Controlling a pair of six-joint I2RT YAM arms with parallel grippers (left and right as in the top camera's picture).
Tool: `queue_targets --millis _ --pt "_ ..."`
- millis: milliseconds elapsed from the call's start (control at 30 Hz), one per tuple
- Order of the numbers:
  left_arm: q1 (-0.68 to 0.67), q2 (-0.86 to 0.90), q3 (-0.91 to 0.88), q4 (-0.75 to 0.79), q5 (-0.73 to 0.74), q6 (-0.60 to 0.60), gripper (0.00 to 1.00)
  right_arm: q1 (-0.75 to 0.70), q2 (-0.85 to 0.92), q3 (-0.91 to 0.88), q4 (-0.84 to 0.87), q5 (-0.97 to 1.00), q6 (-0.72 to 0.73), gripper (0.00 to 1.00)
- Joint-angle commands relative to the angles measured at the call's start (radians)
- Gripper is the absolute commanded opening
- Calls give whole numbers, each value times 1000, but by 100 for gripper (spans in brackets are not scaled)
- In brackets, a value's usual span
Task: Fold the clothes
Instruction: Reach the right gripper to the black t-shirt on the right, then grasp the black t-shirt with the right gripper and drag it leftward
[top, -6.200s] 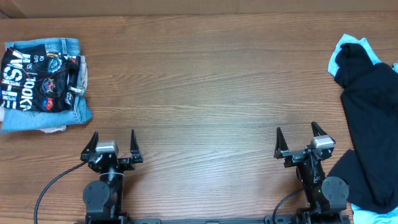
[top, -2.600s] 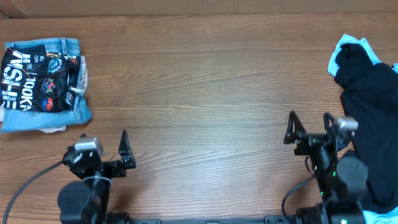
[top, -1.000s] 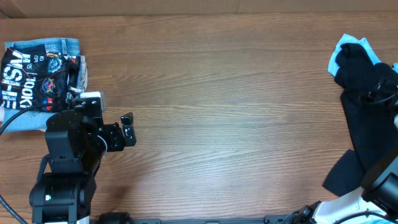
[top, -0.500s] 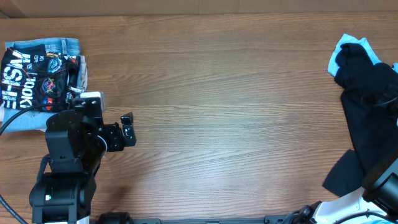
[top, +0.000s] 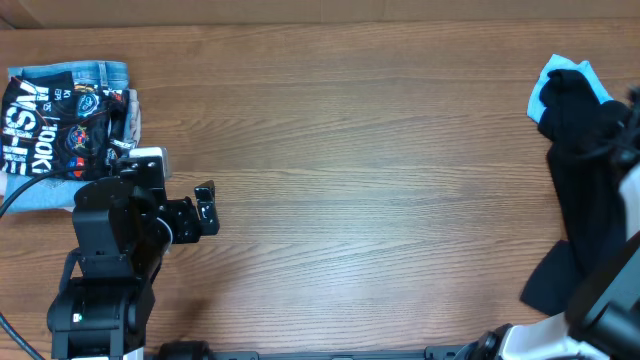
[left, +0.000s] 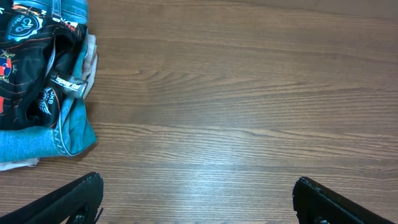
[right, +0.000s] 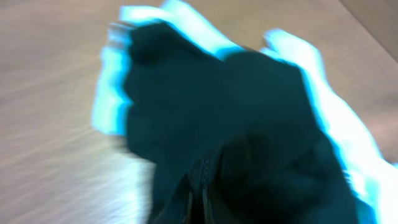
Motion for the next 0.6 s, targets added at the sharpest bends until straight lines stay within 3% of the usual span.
queue_targets --millis 0,233,433,567 --pt "-6 -2 28 7 0 11 100 161 -106 31 -45 -57 -3 4" --pt "-7 -2 28 16 0 11 100 594 -114 31 -188 -56 1 4" --pt "-7 -2 28 31 1 11 100 909 -63 31 -134 -55 0 5" --pt "-6 -2 28 37 1 11 100 1035 -14 31 -39 -45 0 7"
